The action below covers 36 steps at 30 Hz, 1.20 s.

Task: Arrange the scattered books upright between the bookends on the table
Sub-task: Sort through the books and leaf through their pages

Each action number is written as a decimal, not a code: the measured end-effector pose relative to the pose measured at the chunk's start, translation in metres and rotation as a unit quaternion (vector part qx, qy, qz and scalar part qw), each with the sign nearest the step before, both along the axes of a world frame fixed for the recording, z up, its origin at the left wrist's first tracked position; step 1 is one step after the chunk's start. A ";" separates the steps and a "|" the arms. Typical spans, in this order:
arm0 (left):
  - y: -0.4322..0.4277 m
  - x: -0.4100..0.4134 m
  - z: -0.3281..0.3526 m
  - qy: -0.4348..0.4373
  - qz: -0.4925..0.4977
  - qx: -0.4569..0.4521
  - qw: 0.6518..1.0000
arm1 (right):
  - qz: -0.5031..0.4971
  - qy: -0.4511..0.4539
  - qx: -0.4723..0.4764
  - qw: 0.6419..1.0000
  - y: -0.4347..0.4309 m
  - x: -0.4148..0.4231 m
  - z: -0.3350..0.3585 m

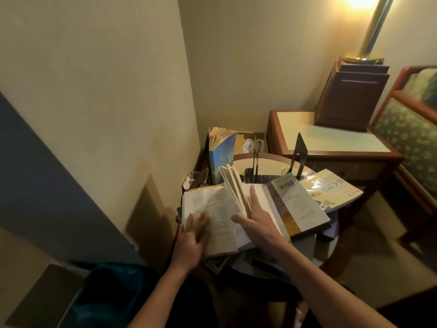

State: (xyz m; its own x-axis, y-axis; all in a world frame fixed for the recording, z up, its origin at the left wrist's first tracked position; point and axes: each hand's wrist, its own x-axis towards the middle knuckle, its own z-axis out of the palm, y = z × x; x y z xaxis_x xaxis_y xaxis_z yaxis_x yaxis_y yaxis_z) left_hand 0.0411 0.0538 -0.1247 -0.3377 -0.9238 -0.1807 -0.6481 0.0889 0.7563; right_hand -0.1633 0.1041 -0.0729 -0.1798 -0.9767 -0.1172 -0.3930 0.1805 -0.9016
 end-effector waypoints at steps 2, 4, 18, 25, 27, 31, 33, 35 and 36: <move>-0.001 0.001 0.006 0.101 0.060 0.060 0.991 | 0.009 -0.029 -0.001 1.000 0.000 0.003 0.006; -0.002 0.000 0.012 0.169 0.111 0.120 0.972 | 0.023 -0.035 0.013 0.999 -0.002 0.008 0.012; 0.014 -0.002 0.023 0.049 0.148 -0.072 0.985 | 0.220 0.431 0.019 0.875 -0.024 0.014 -0.040; 0.013 -0.004 0.005 -0.257 -0.126 -0.271 0.919 | 0.235 0.445 0.036 0.863 -0.024 0.009 -0.048; 0.006 -0.004 0.011 -0.301 -0.144 -0.262 0.906 | 0.242 0.440 0.035 0.864 -0.024 0.007 -0.049; -0.022 -0.008 0.014 -0.316 -0.171 -0.207 0.910 | 0.242 0.414 0.020 0.877 -0.024 0.004 -0.052; -0.041 -0.010 0.012 -0.287 -0.158 -0.168 0.930 | 0.240 0.409 0.018 0.880 -0.022 0.005 -0.053; -0.065 -0.014 0.010 -0.271 -0.144 -0.149 0.940 | 0.241 0.403 0.022 0.883 -0.022 0.005 -0.054; -0.078 -0.015 0.010 -0.276 -0.141 -0.146 0.940 | 0.243 0.401 0.025 0.883 -0.023 0.005 -0.053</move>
State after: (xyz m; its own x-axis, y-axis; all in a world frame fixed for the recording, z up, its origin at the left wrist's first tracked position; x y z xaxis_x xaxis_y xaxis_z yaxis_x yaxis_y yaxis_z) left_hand 0.0256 -0.0242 -0.1151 -0.5060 -0.8487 -0.1537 -0.8537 0.4675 0.2294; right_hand -0.1587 0.0811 -0.1264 0.2137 -0.9588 -0.1871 -0.9433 -0.1527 -0.2946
